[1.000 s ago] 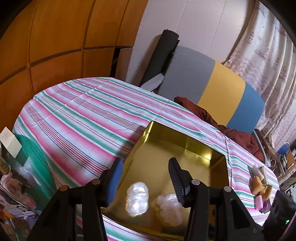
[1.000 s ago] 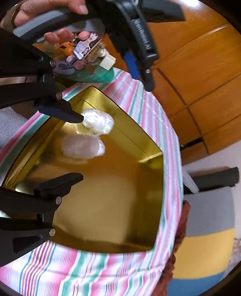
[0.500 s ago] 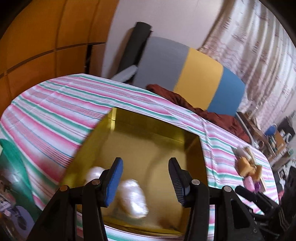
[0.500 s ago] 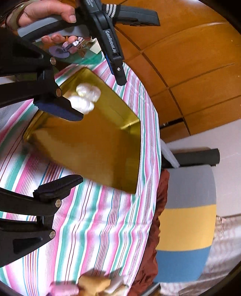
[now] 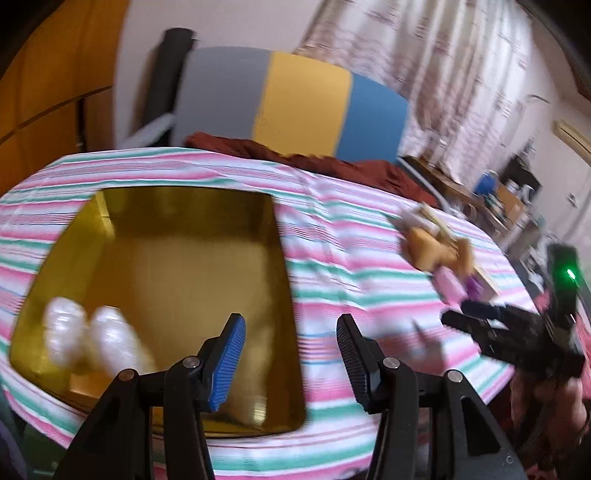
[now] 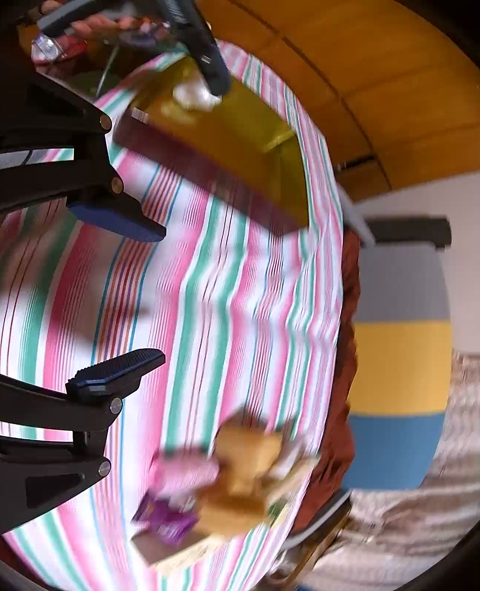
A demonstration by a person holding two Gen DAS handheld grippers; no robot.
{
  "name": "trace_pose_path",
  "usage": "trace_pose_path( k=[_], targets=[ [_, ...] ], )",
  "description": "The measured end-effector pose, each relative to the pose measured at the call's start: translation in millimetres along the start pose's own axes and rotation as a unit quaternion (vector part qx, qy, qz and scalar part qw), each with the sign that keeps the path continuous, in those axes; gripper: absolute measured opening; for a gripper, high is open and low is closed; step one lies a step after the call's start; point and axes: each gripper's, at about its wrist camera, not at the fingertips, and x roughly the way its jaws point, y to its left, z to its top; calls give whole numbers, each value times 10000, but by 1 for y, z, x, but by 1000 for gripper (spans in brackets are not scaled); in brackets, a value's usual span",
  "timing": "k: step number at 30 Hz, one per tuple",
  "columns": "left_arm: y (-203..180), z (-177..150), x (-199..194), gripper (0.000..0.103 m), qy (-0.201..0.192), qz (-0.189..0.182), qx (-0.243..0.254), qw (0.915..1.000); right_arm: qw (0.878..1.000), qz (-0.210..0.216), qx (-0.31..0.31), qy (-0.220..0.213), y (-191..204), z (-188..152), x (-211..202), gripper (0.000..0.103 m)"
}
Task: Organize objects
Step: 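Return both tools to the pile and grasp the purple packet with the right tool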
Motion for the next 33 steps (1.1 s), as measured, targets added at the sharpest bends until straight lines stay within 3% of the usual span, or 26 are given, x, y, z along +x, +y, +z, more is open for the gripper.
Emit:
trace_pose_path(
  k=[7, 10, 15, 20, 22, 27, 33],
  targets=[
    [-42, -18, 12, 52, 191, -423, 429, 9980, 9960, -823, 328, 57, -77, -4, -10, 62],
    [-49, -23, 14, 52, 249, -520, 396, 9975, 9912, -1181, 562, 214, -114, -3, -7, 70],
    [-60, -26, 22, 52, 349, -539, 426, 9970, 9849, -1289, 1064, 449, -165, 0, 4, 70],
    [-66, -30, 29, 52, 472, -521, 471, 9964, 9867, -1050, 1154, 447, -183, 5, 22, 70],
    [-69, -30, 31, 53, 499, -510, 483, 9963, 9879, -946, 1140, 450, -187, 7, 29, 64],
    [-78, -31, 39, 53, 589, -494, 569, 9954, 9869, -719, 1338, 542, -195, 4, 40, 36],
    [-96, -24, 58, 53, 728, -525, 674, 9937, 9871, -44, 1482, 605, -190, 4, 40, 34]
  ],
)
